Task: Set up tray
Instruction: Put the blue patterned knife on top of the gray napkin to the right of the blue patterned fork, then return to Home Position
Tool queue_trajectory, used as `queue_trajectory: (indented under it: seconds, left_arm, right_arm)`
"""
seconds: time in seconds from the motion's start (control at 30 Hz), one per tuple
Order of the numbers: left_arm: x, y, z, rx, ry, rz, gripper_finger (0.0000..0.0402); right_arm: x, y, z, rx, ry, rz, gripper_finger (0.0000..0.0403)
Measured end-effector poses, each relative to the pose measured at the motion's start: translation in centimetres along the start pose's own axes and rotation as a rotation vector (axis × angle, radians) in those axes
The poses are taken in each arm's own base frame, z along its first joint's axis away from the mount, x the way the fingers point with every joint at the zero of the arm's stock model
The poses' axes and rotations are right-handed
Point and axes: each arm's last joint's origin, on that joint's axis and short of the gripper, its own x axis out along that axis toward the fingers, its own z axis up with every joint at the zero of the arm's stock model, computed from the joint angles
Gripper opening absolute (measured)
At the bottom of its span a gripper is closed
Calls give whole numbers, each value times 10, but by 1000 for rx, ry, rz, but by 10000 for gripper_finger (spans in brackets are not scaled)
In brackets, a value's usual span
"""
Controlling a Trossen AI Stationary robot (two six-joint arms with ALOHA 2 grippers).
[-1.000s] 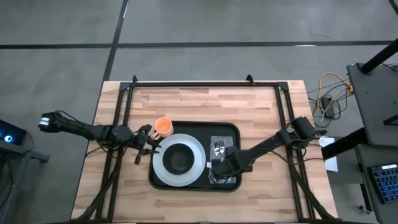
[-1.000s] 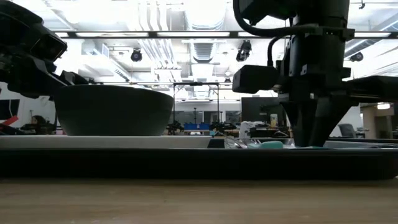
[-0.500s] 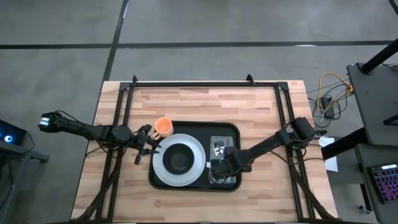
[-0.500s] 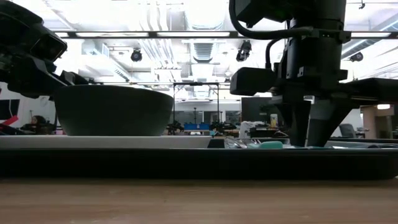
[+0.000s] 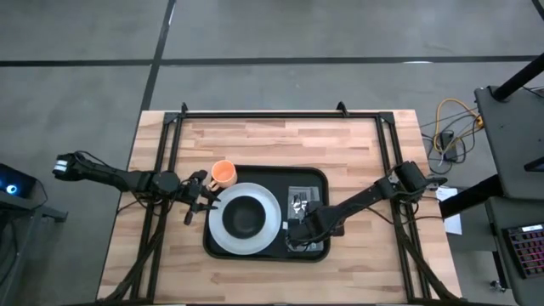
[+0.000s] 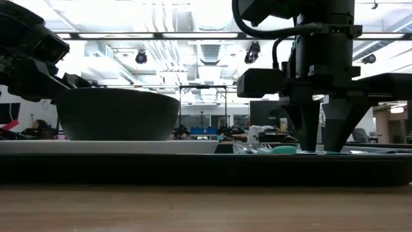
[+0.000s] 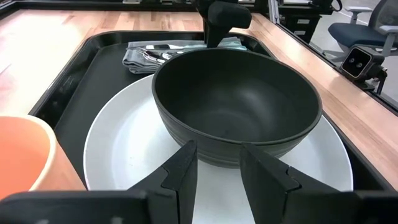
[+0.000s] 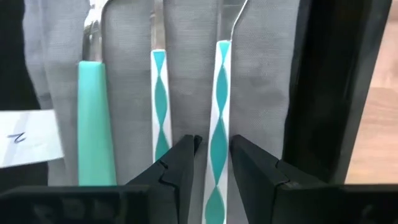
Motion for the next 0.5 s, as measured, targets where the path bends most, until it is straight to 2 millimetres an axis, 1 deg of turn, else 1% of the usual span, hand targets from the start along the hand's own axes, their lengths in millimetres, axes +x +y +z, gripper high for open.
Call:
queue_trajectory:
  seconds: [0.27,0.37,0.5]
  left_arm:
    - [0,0,0,0,0,0,101]
    - [0,0,0,0,0,0,101]
    - [0,0,0,0,0,0,101]
  right_arm:
    - [-2,1,0,-24,-2,7,82]
    - [-5,0,1,-39,-2,9,83]
    - [-13,-3,3,-48,-5,10,90]
